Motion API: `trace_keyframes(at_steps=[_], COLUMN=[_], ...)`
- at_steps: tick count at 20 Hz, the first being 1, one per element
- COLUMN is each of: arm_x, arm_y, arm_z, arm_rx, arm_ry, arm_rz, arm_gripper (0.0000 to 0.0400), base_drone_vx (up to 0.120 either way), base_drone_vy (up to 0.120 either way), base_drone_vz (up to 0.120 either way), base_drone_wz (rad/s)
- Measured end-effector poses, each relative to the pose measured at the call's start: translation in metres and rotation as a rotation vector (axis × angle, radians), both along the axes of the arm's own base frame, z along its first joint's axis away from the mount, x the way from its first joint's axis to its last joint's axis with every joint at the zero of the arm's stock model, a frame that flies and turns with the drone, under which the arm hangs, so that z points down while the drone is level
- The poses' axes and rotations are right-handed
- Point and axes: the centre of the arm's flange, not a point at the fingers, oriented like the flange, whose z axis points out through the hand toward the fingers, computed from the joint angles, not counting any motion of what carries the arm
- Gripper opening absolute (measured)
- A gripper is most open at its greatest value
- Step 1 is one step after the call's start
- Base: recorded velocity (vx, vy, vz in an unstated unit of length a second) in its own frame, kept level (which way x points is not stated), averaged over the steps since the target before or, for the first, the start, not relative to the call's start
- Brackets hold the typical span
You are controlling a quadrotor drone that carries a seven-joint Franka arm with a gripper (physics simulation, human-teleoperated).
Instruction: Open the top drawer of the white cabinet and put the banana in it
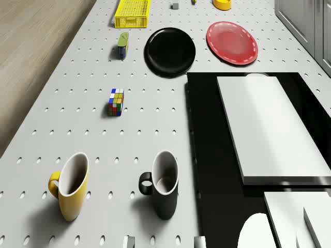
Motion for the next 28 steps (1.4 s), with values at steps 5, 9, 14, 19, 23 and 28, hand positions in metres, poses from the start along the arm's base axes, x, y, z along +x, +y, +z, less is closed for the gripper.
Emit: trace_keyframes(at_steps=[5,9,14,19,23,28], arm_x=[-0.004,-0.003,-0.001,0.000,-0.001,0.000], arm_y=[0.000,0.000,0.000,0.000,0.000,-0.045], arm_z=[0.037,0.061,0.081,0.089,0.092,0.081], arm_rx=[0.000,0.000,0.000,0.000,0.000,0.476], arm_ry=[-0.004,-0.007,-0.011,-0.015,-0.018,-0.013], arm_rz=[0.000,0.000,0.000,0.000,0.000,-0.001], arm_gripper=[0.0400,0.0400,0.0400,0.0400,0.0400,0.0400], base_drone_vx=[0.000,0.000,0.000,0.000,0.000,0.000], base_drone_vy=[0.000,0.000,0.000,0.000,0.000,-0.024], base_drone_vz=[0.000,0.000,0.000,0.000,0.000,0.000], base_drone_wz=[0.000,0.000,0.000,0.000,0.000,0.000])
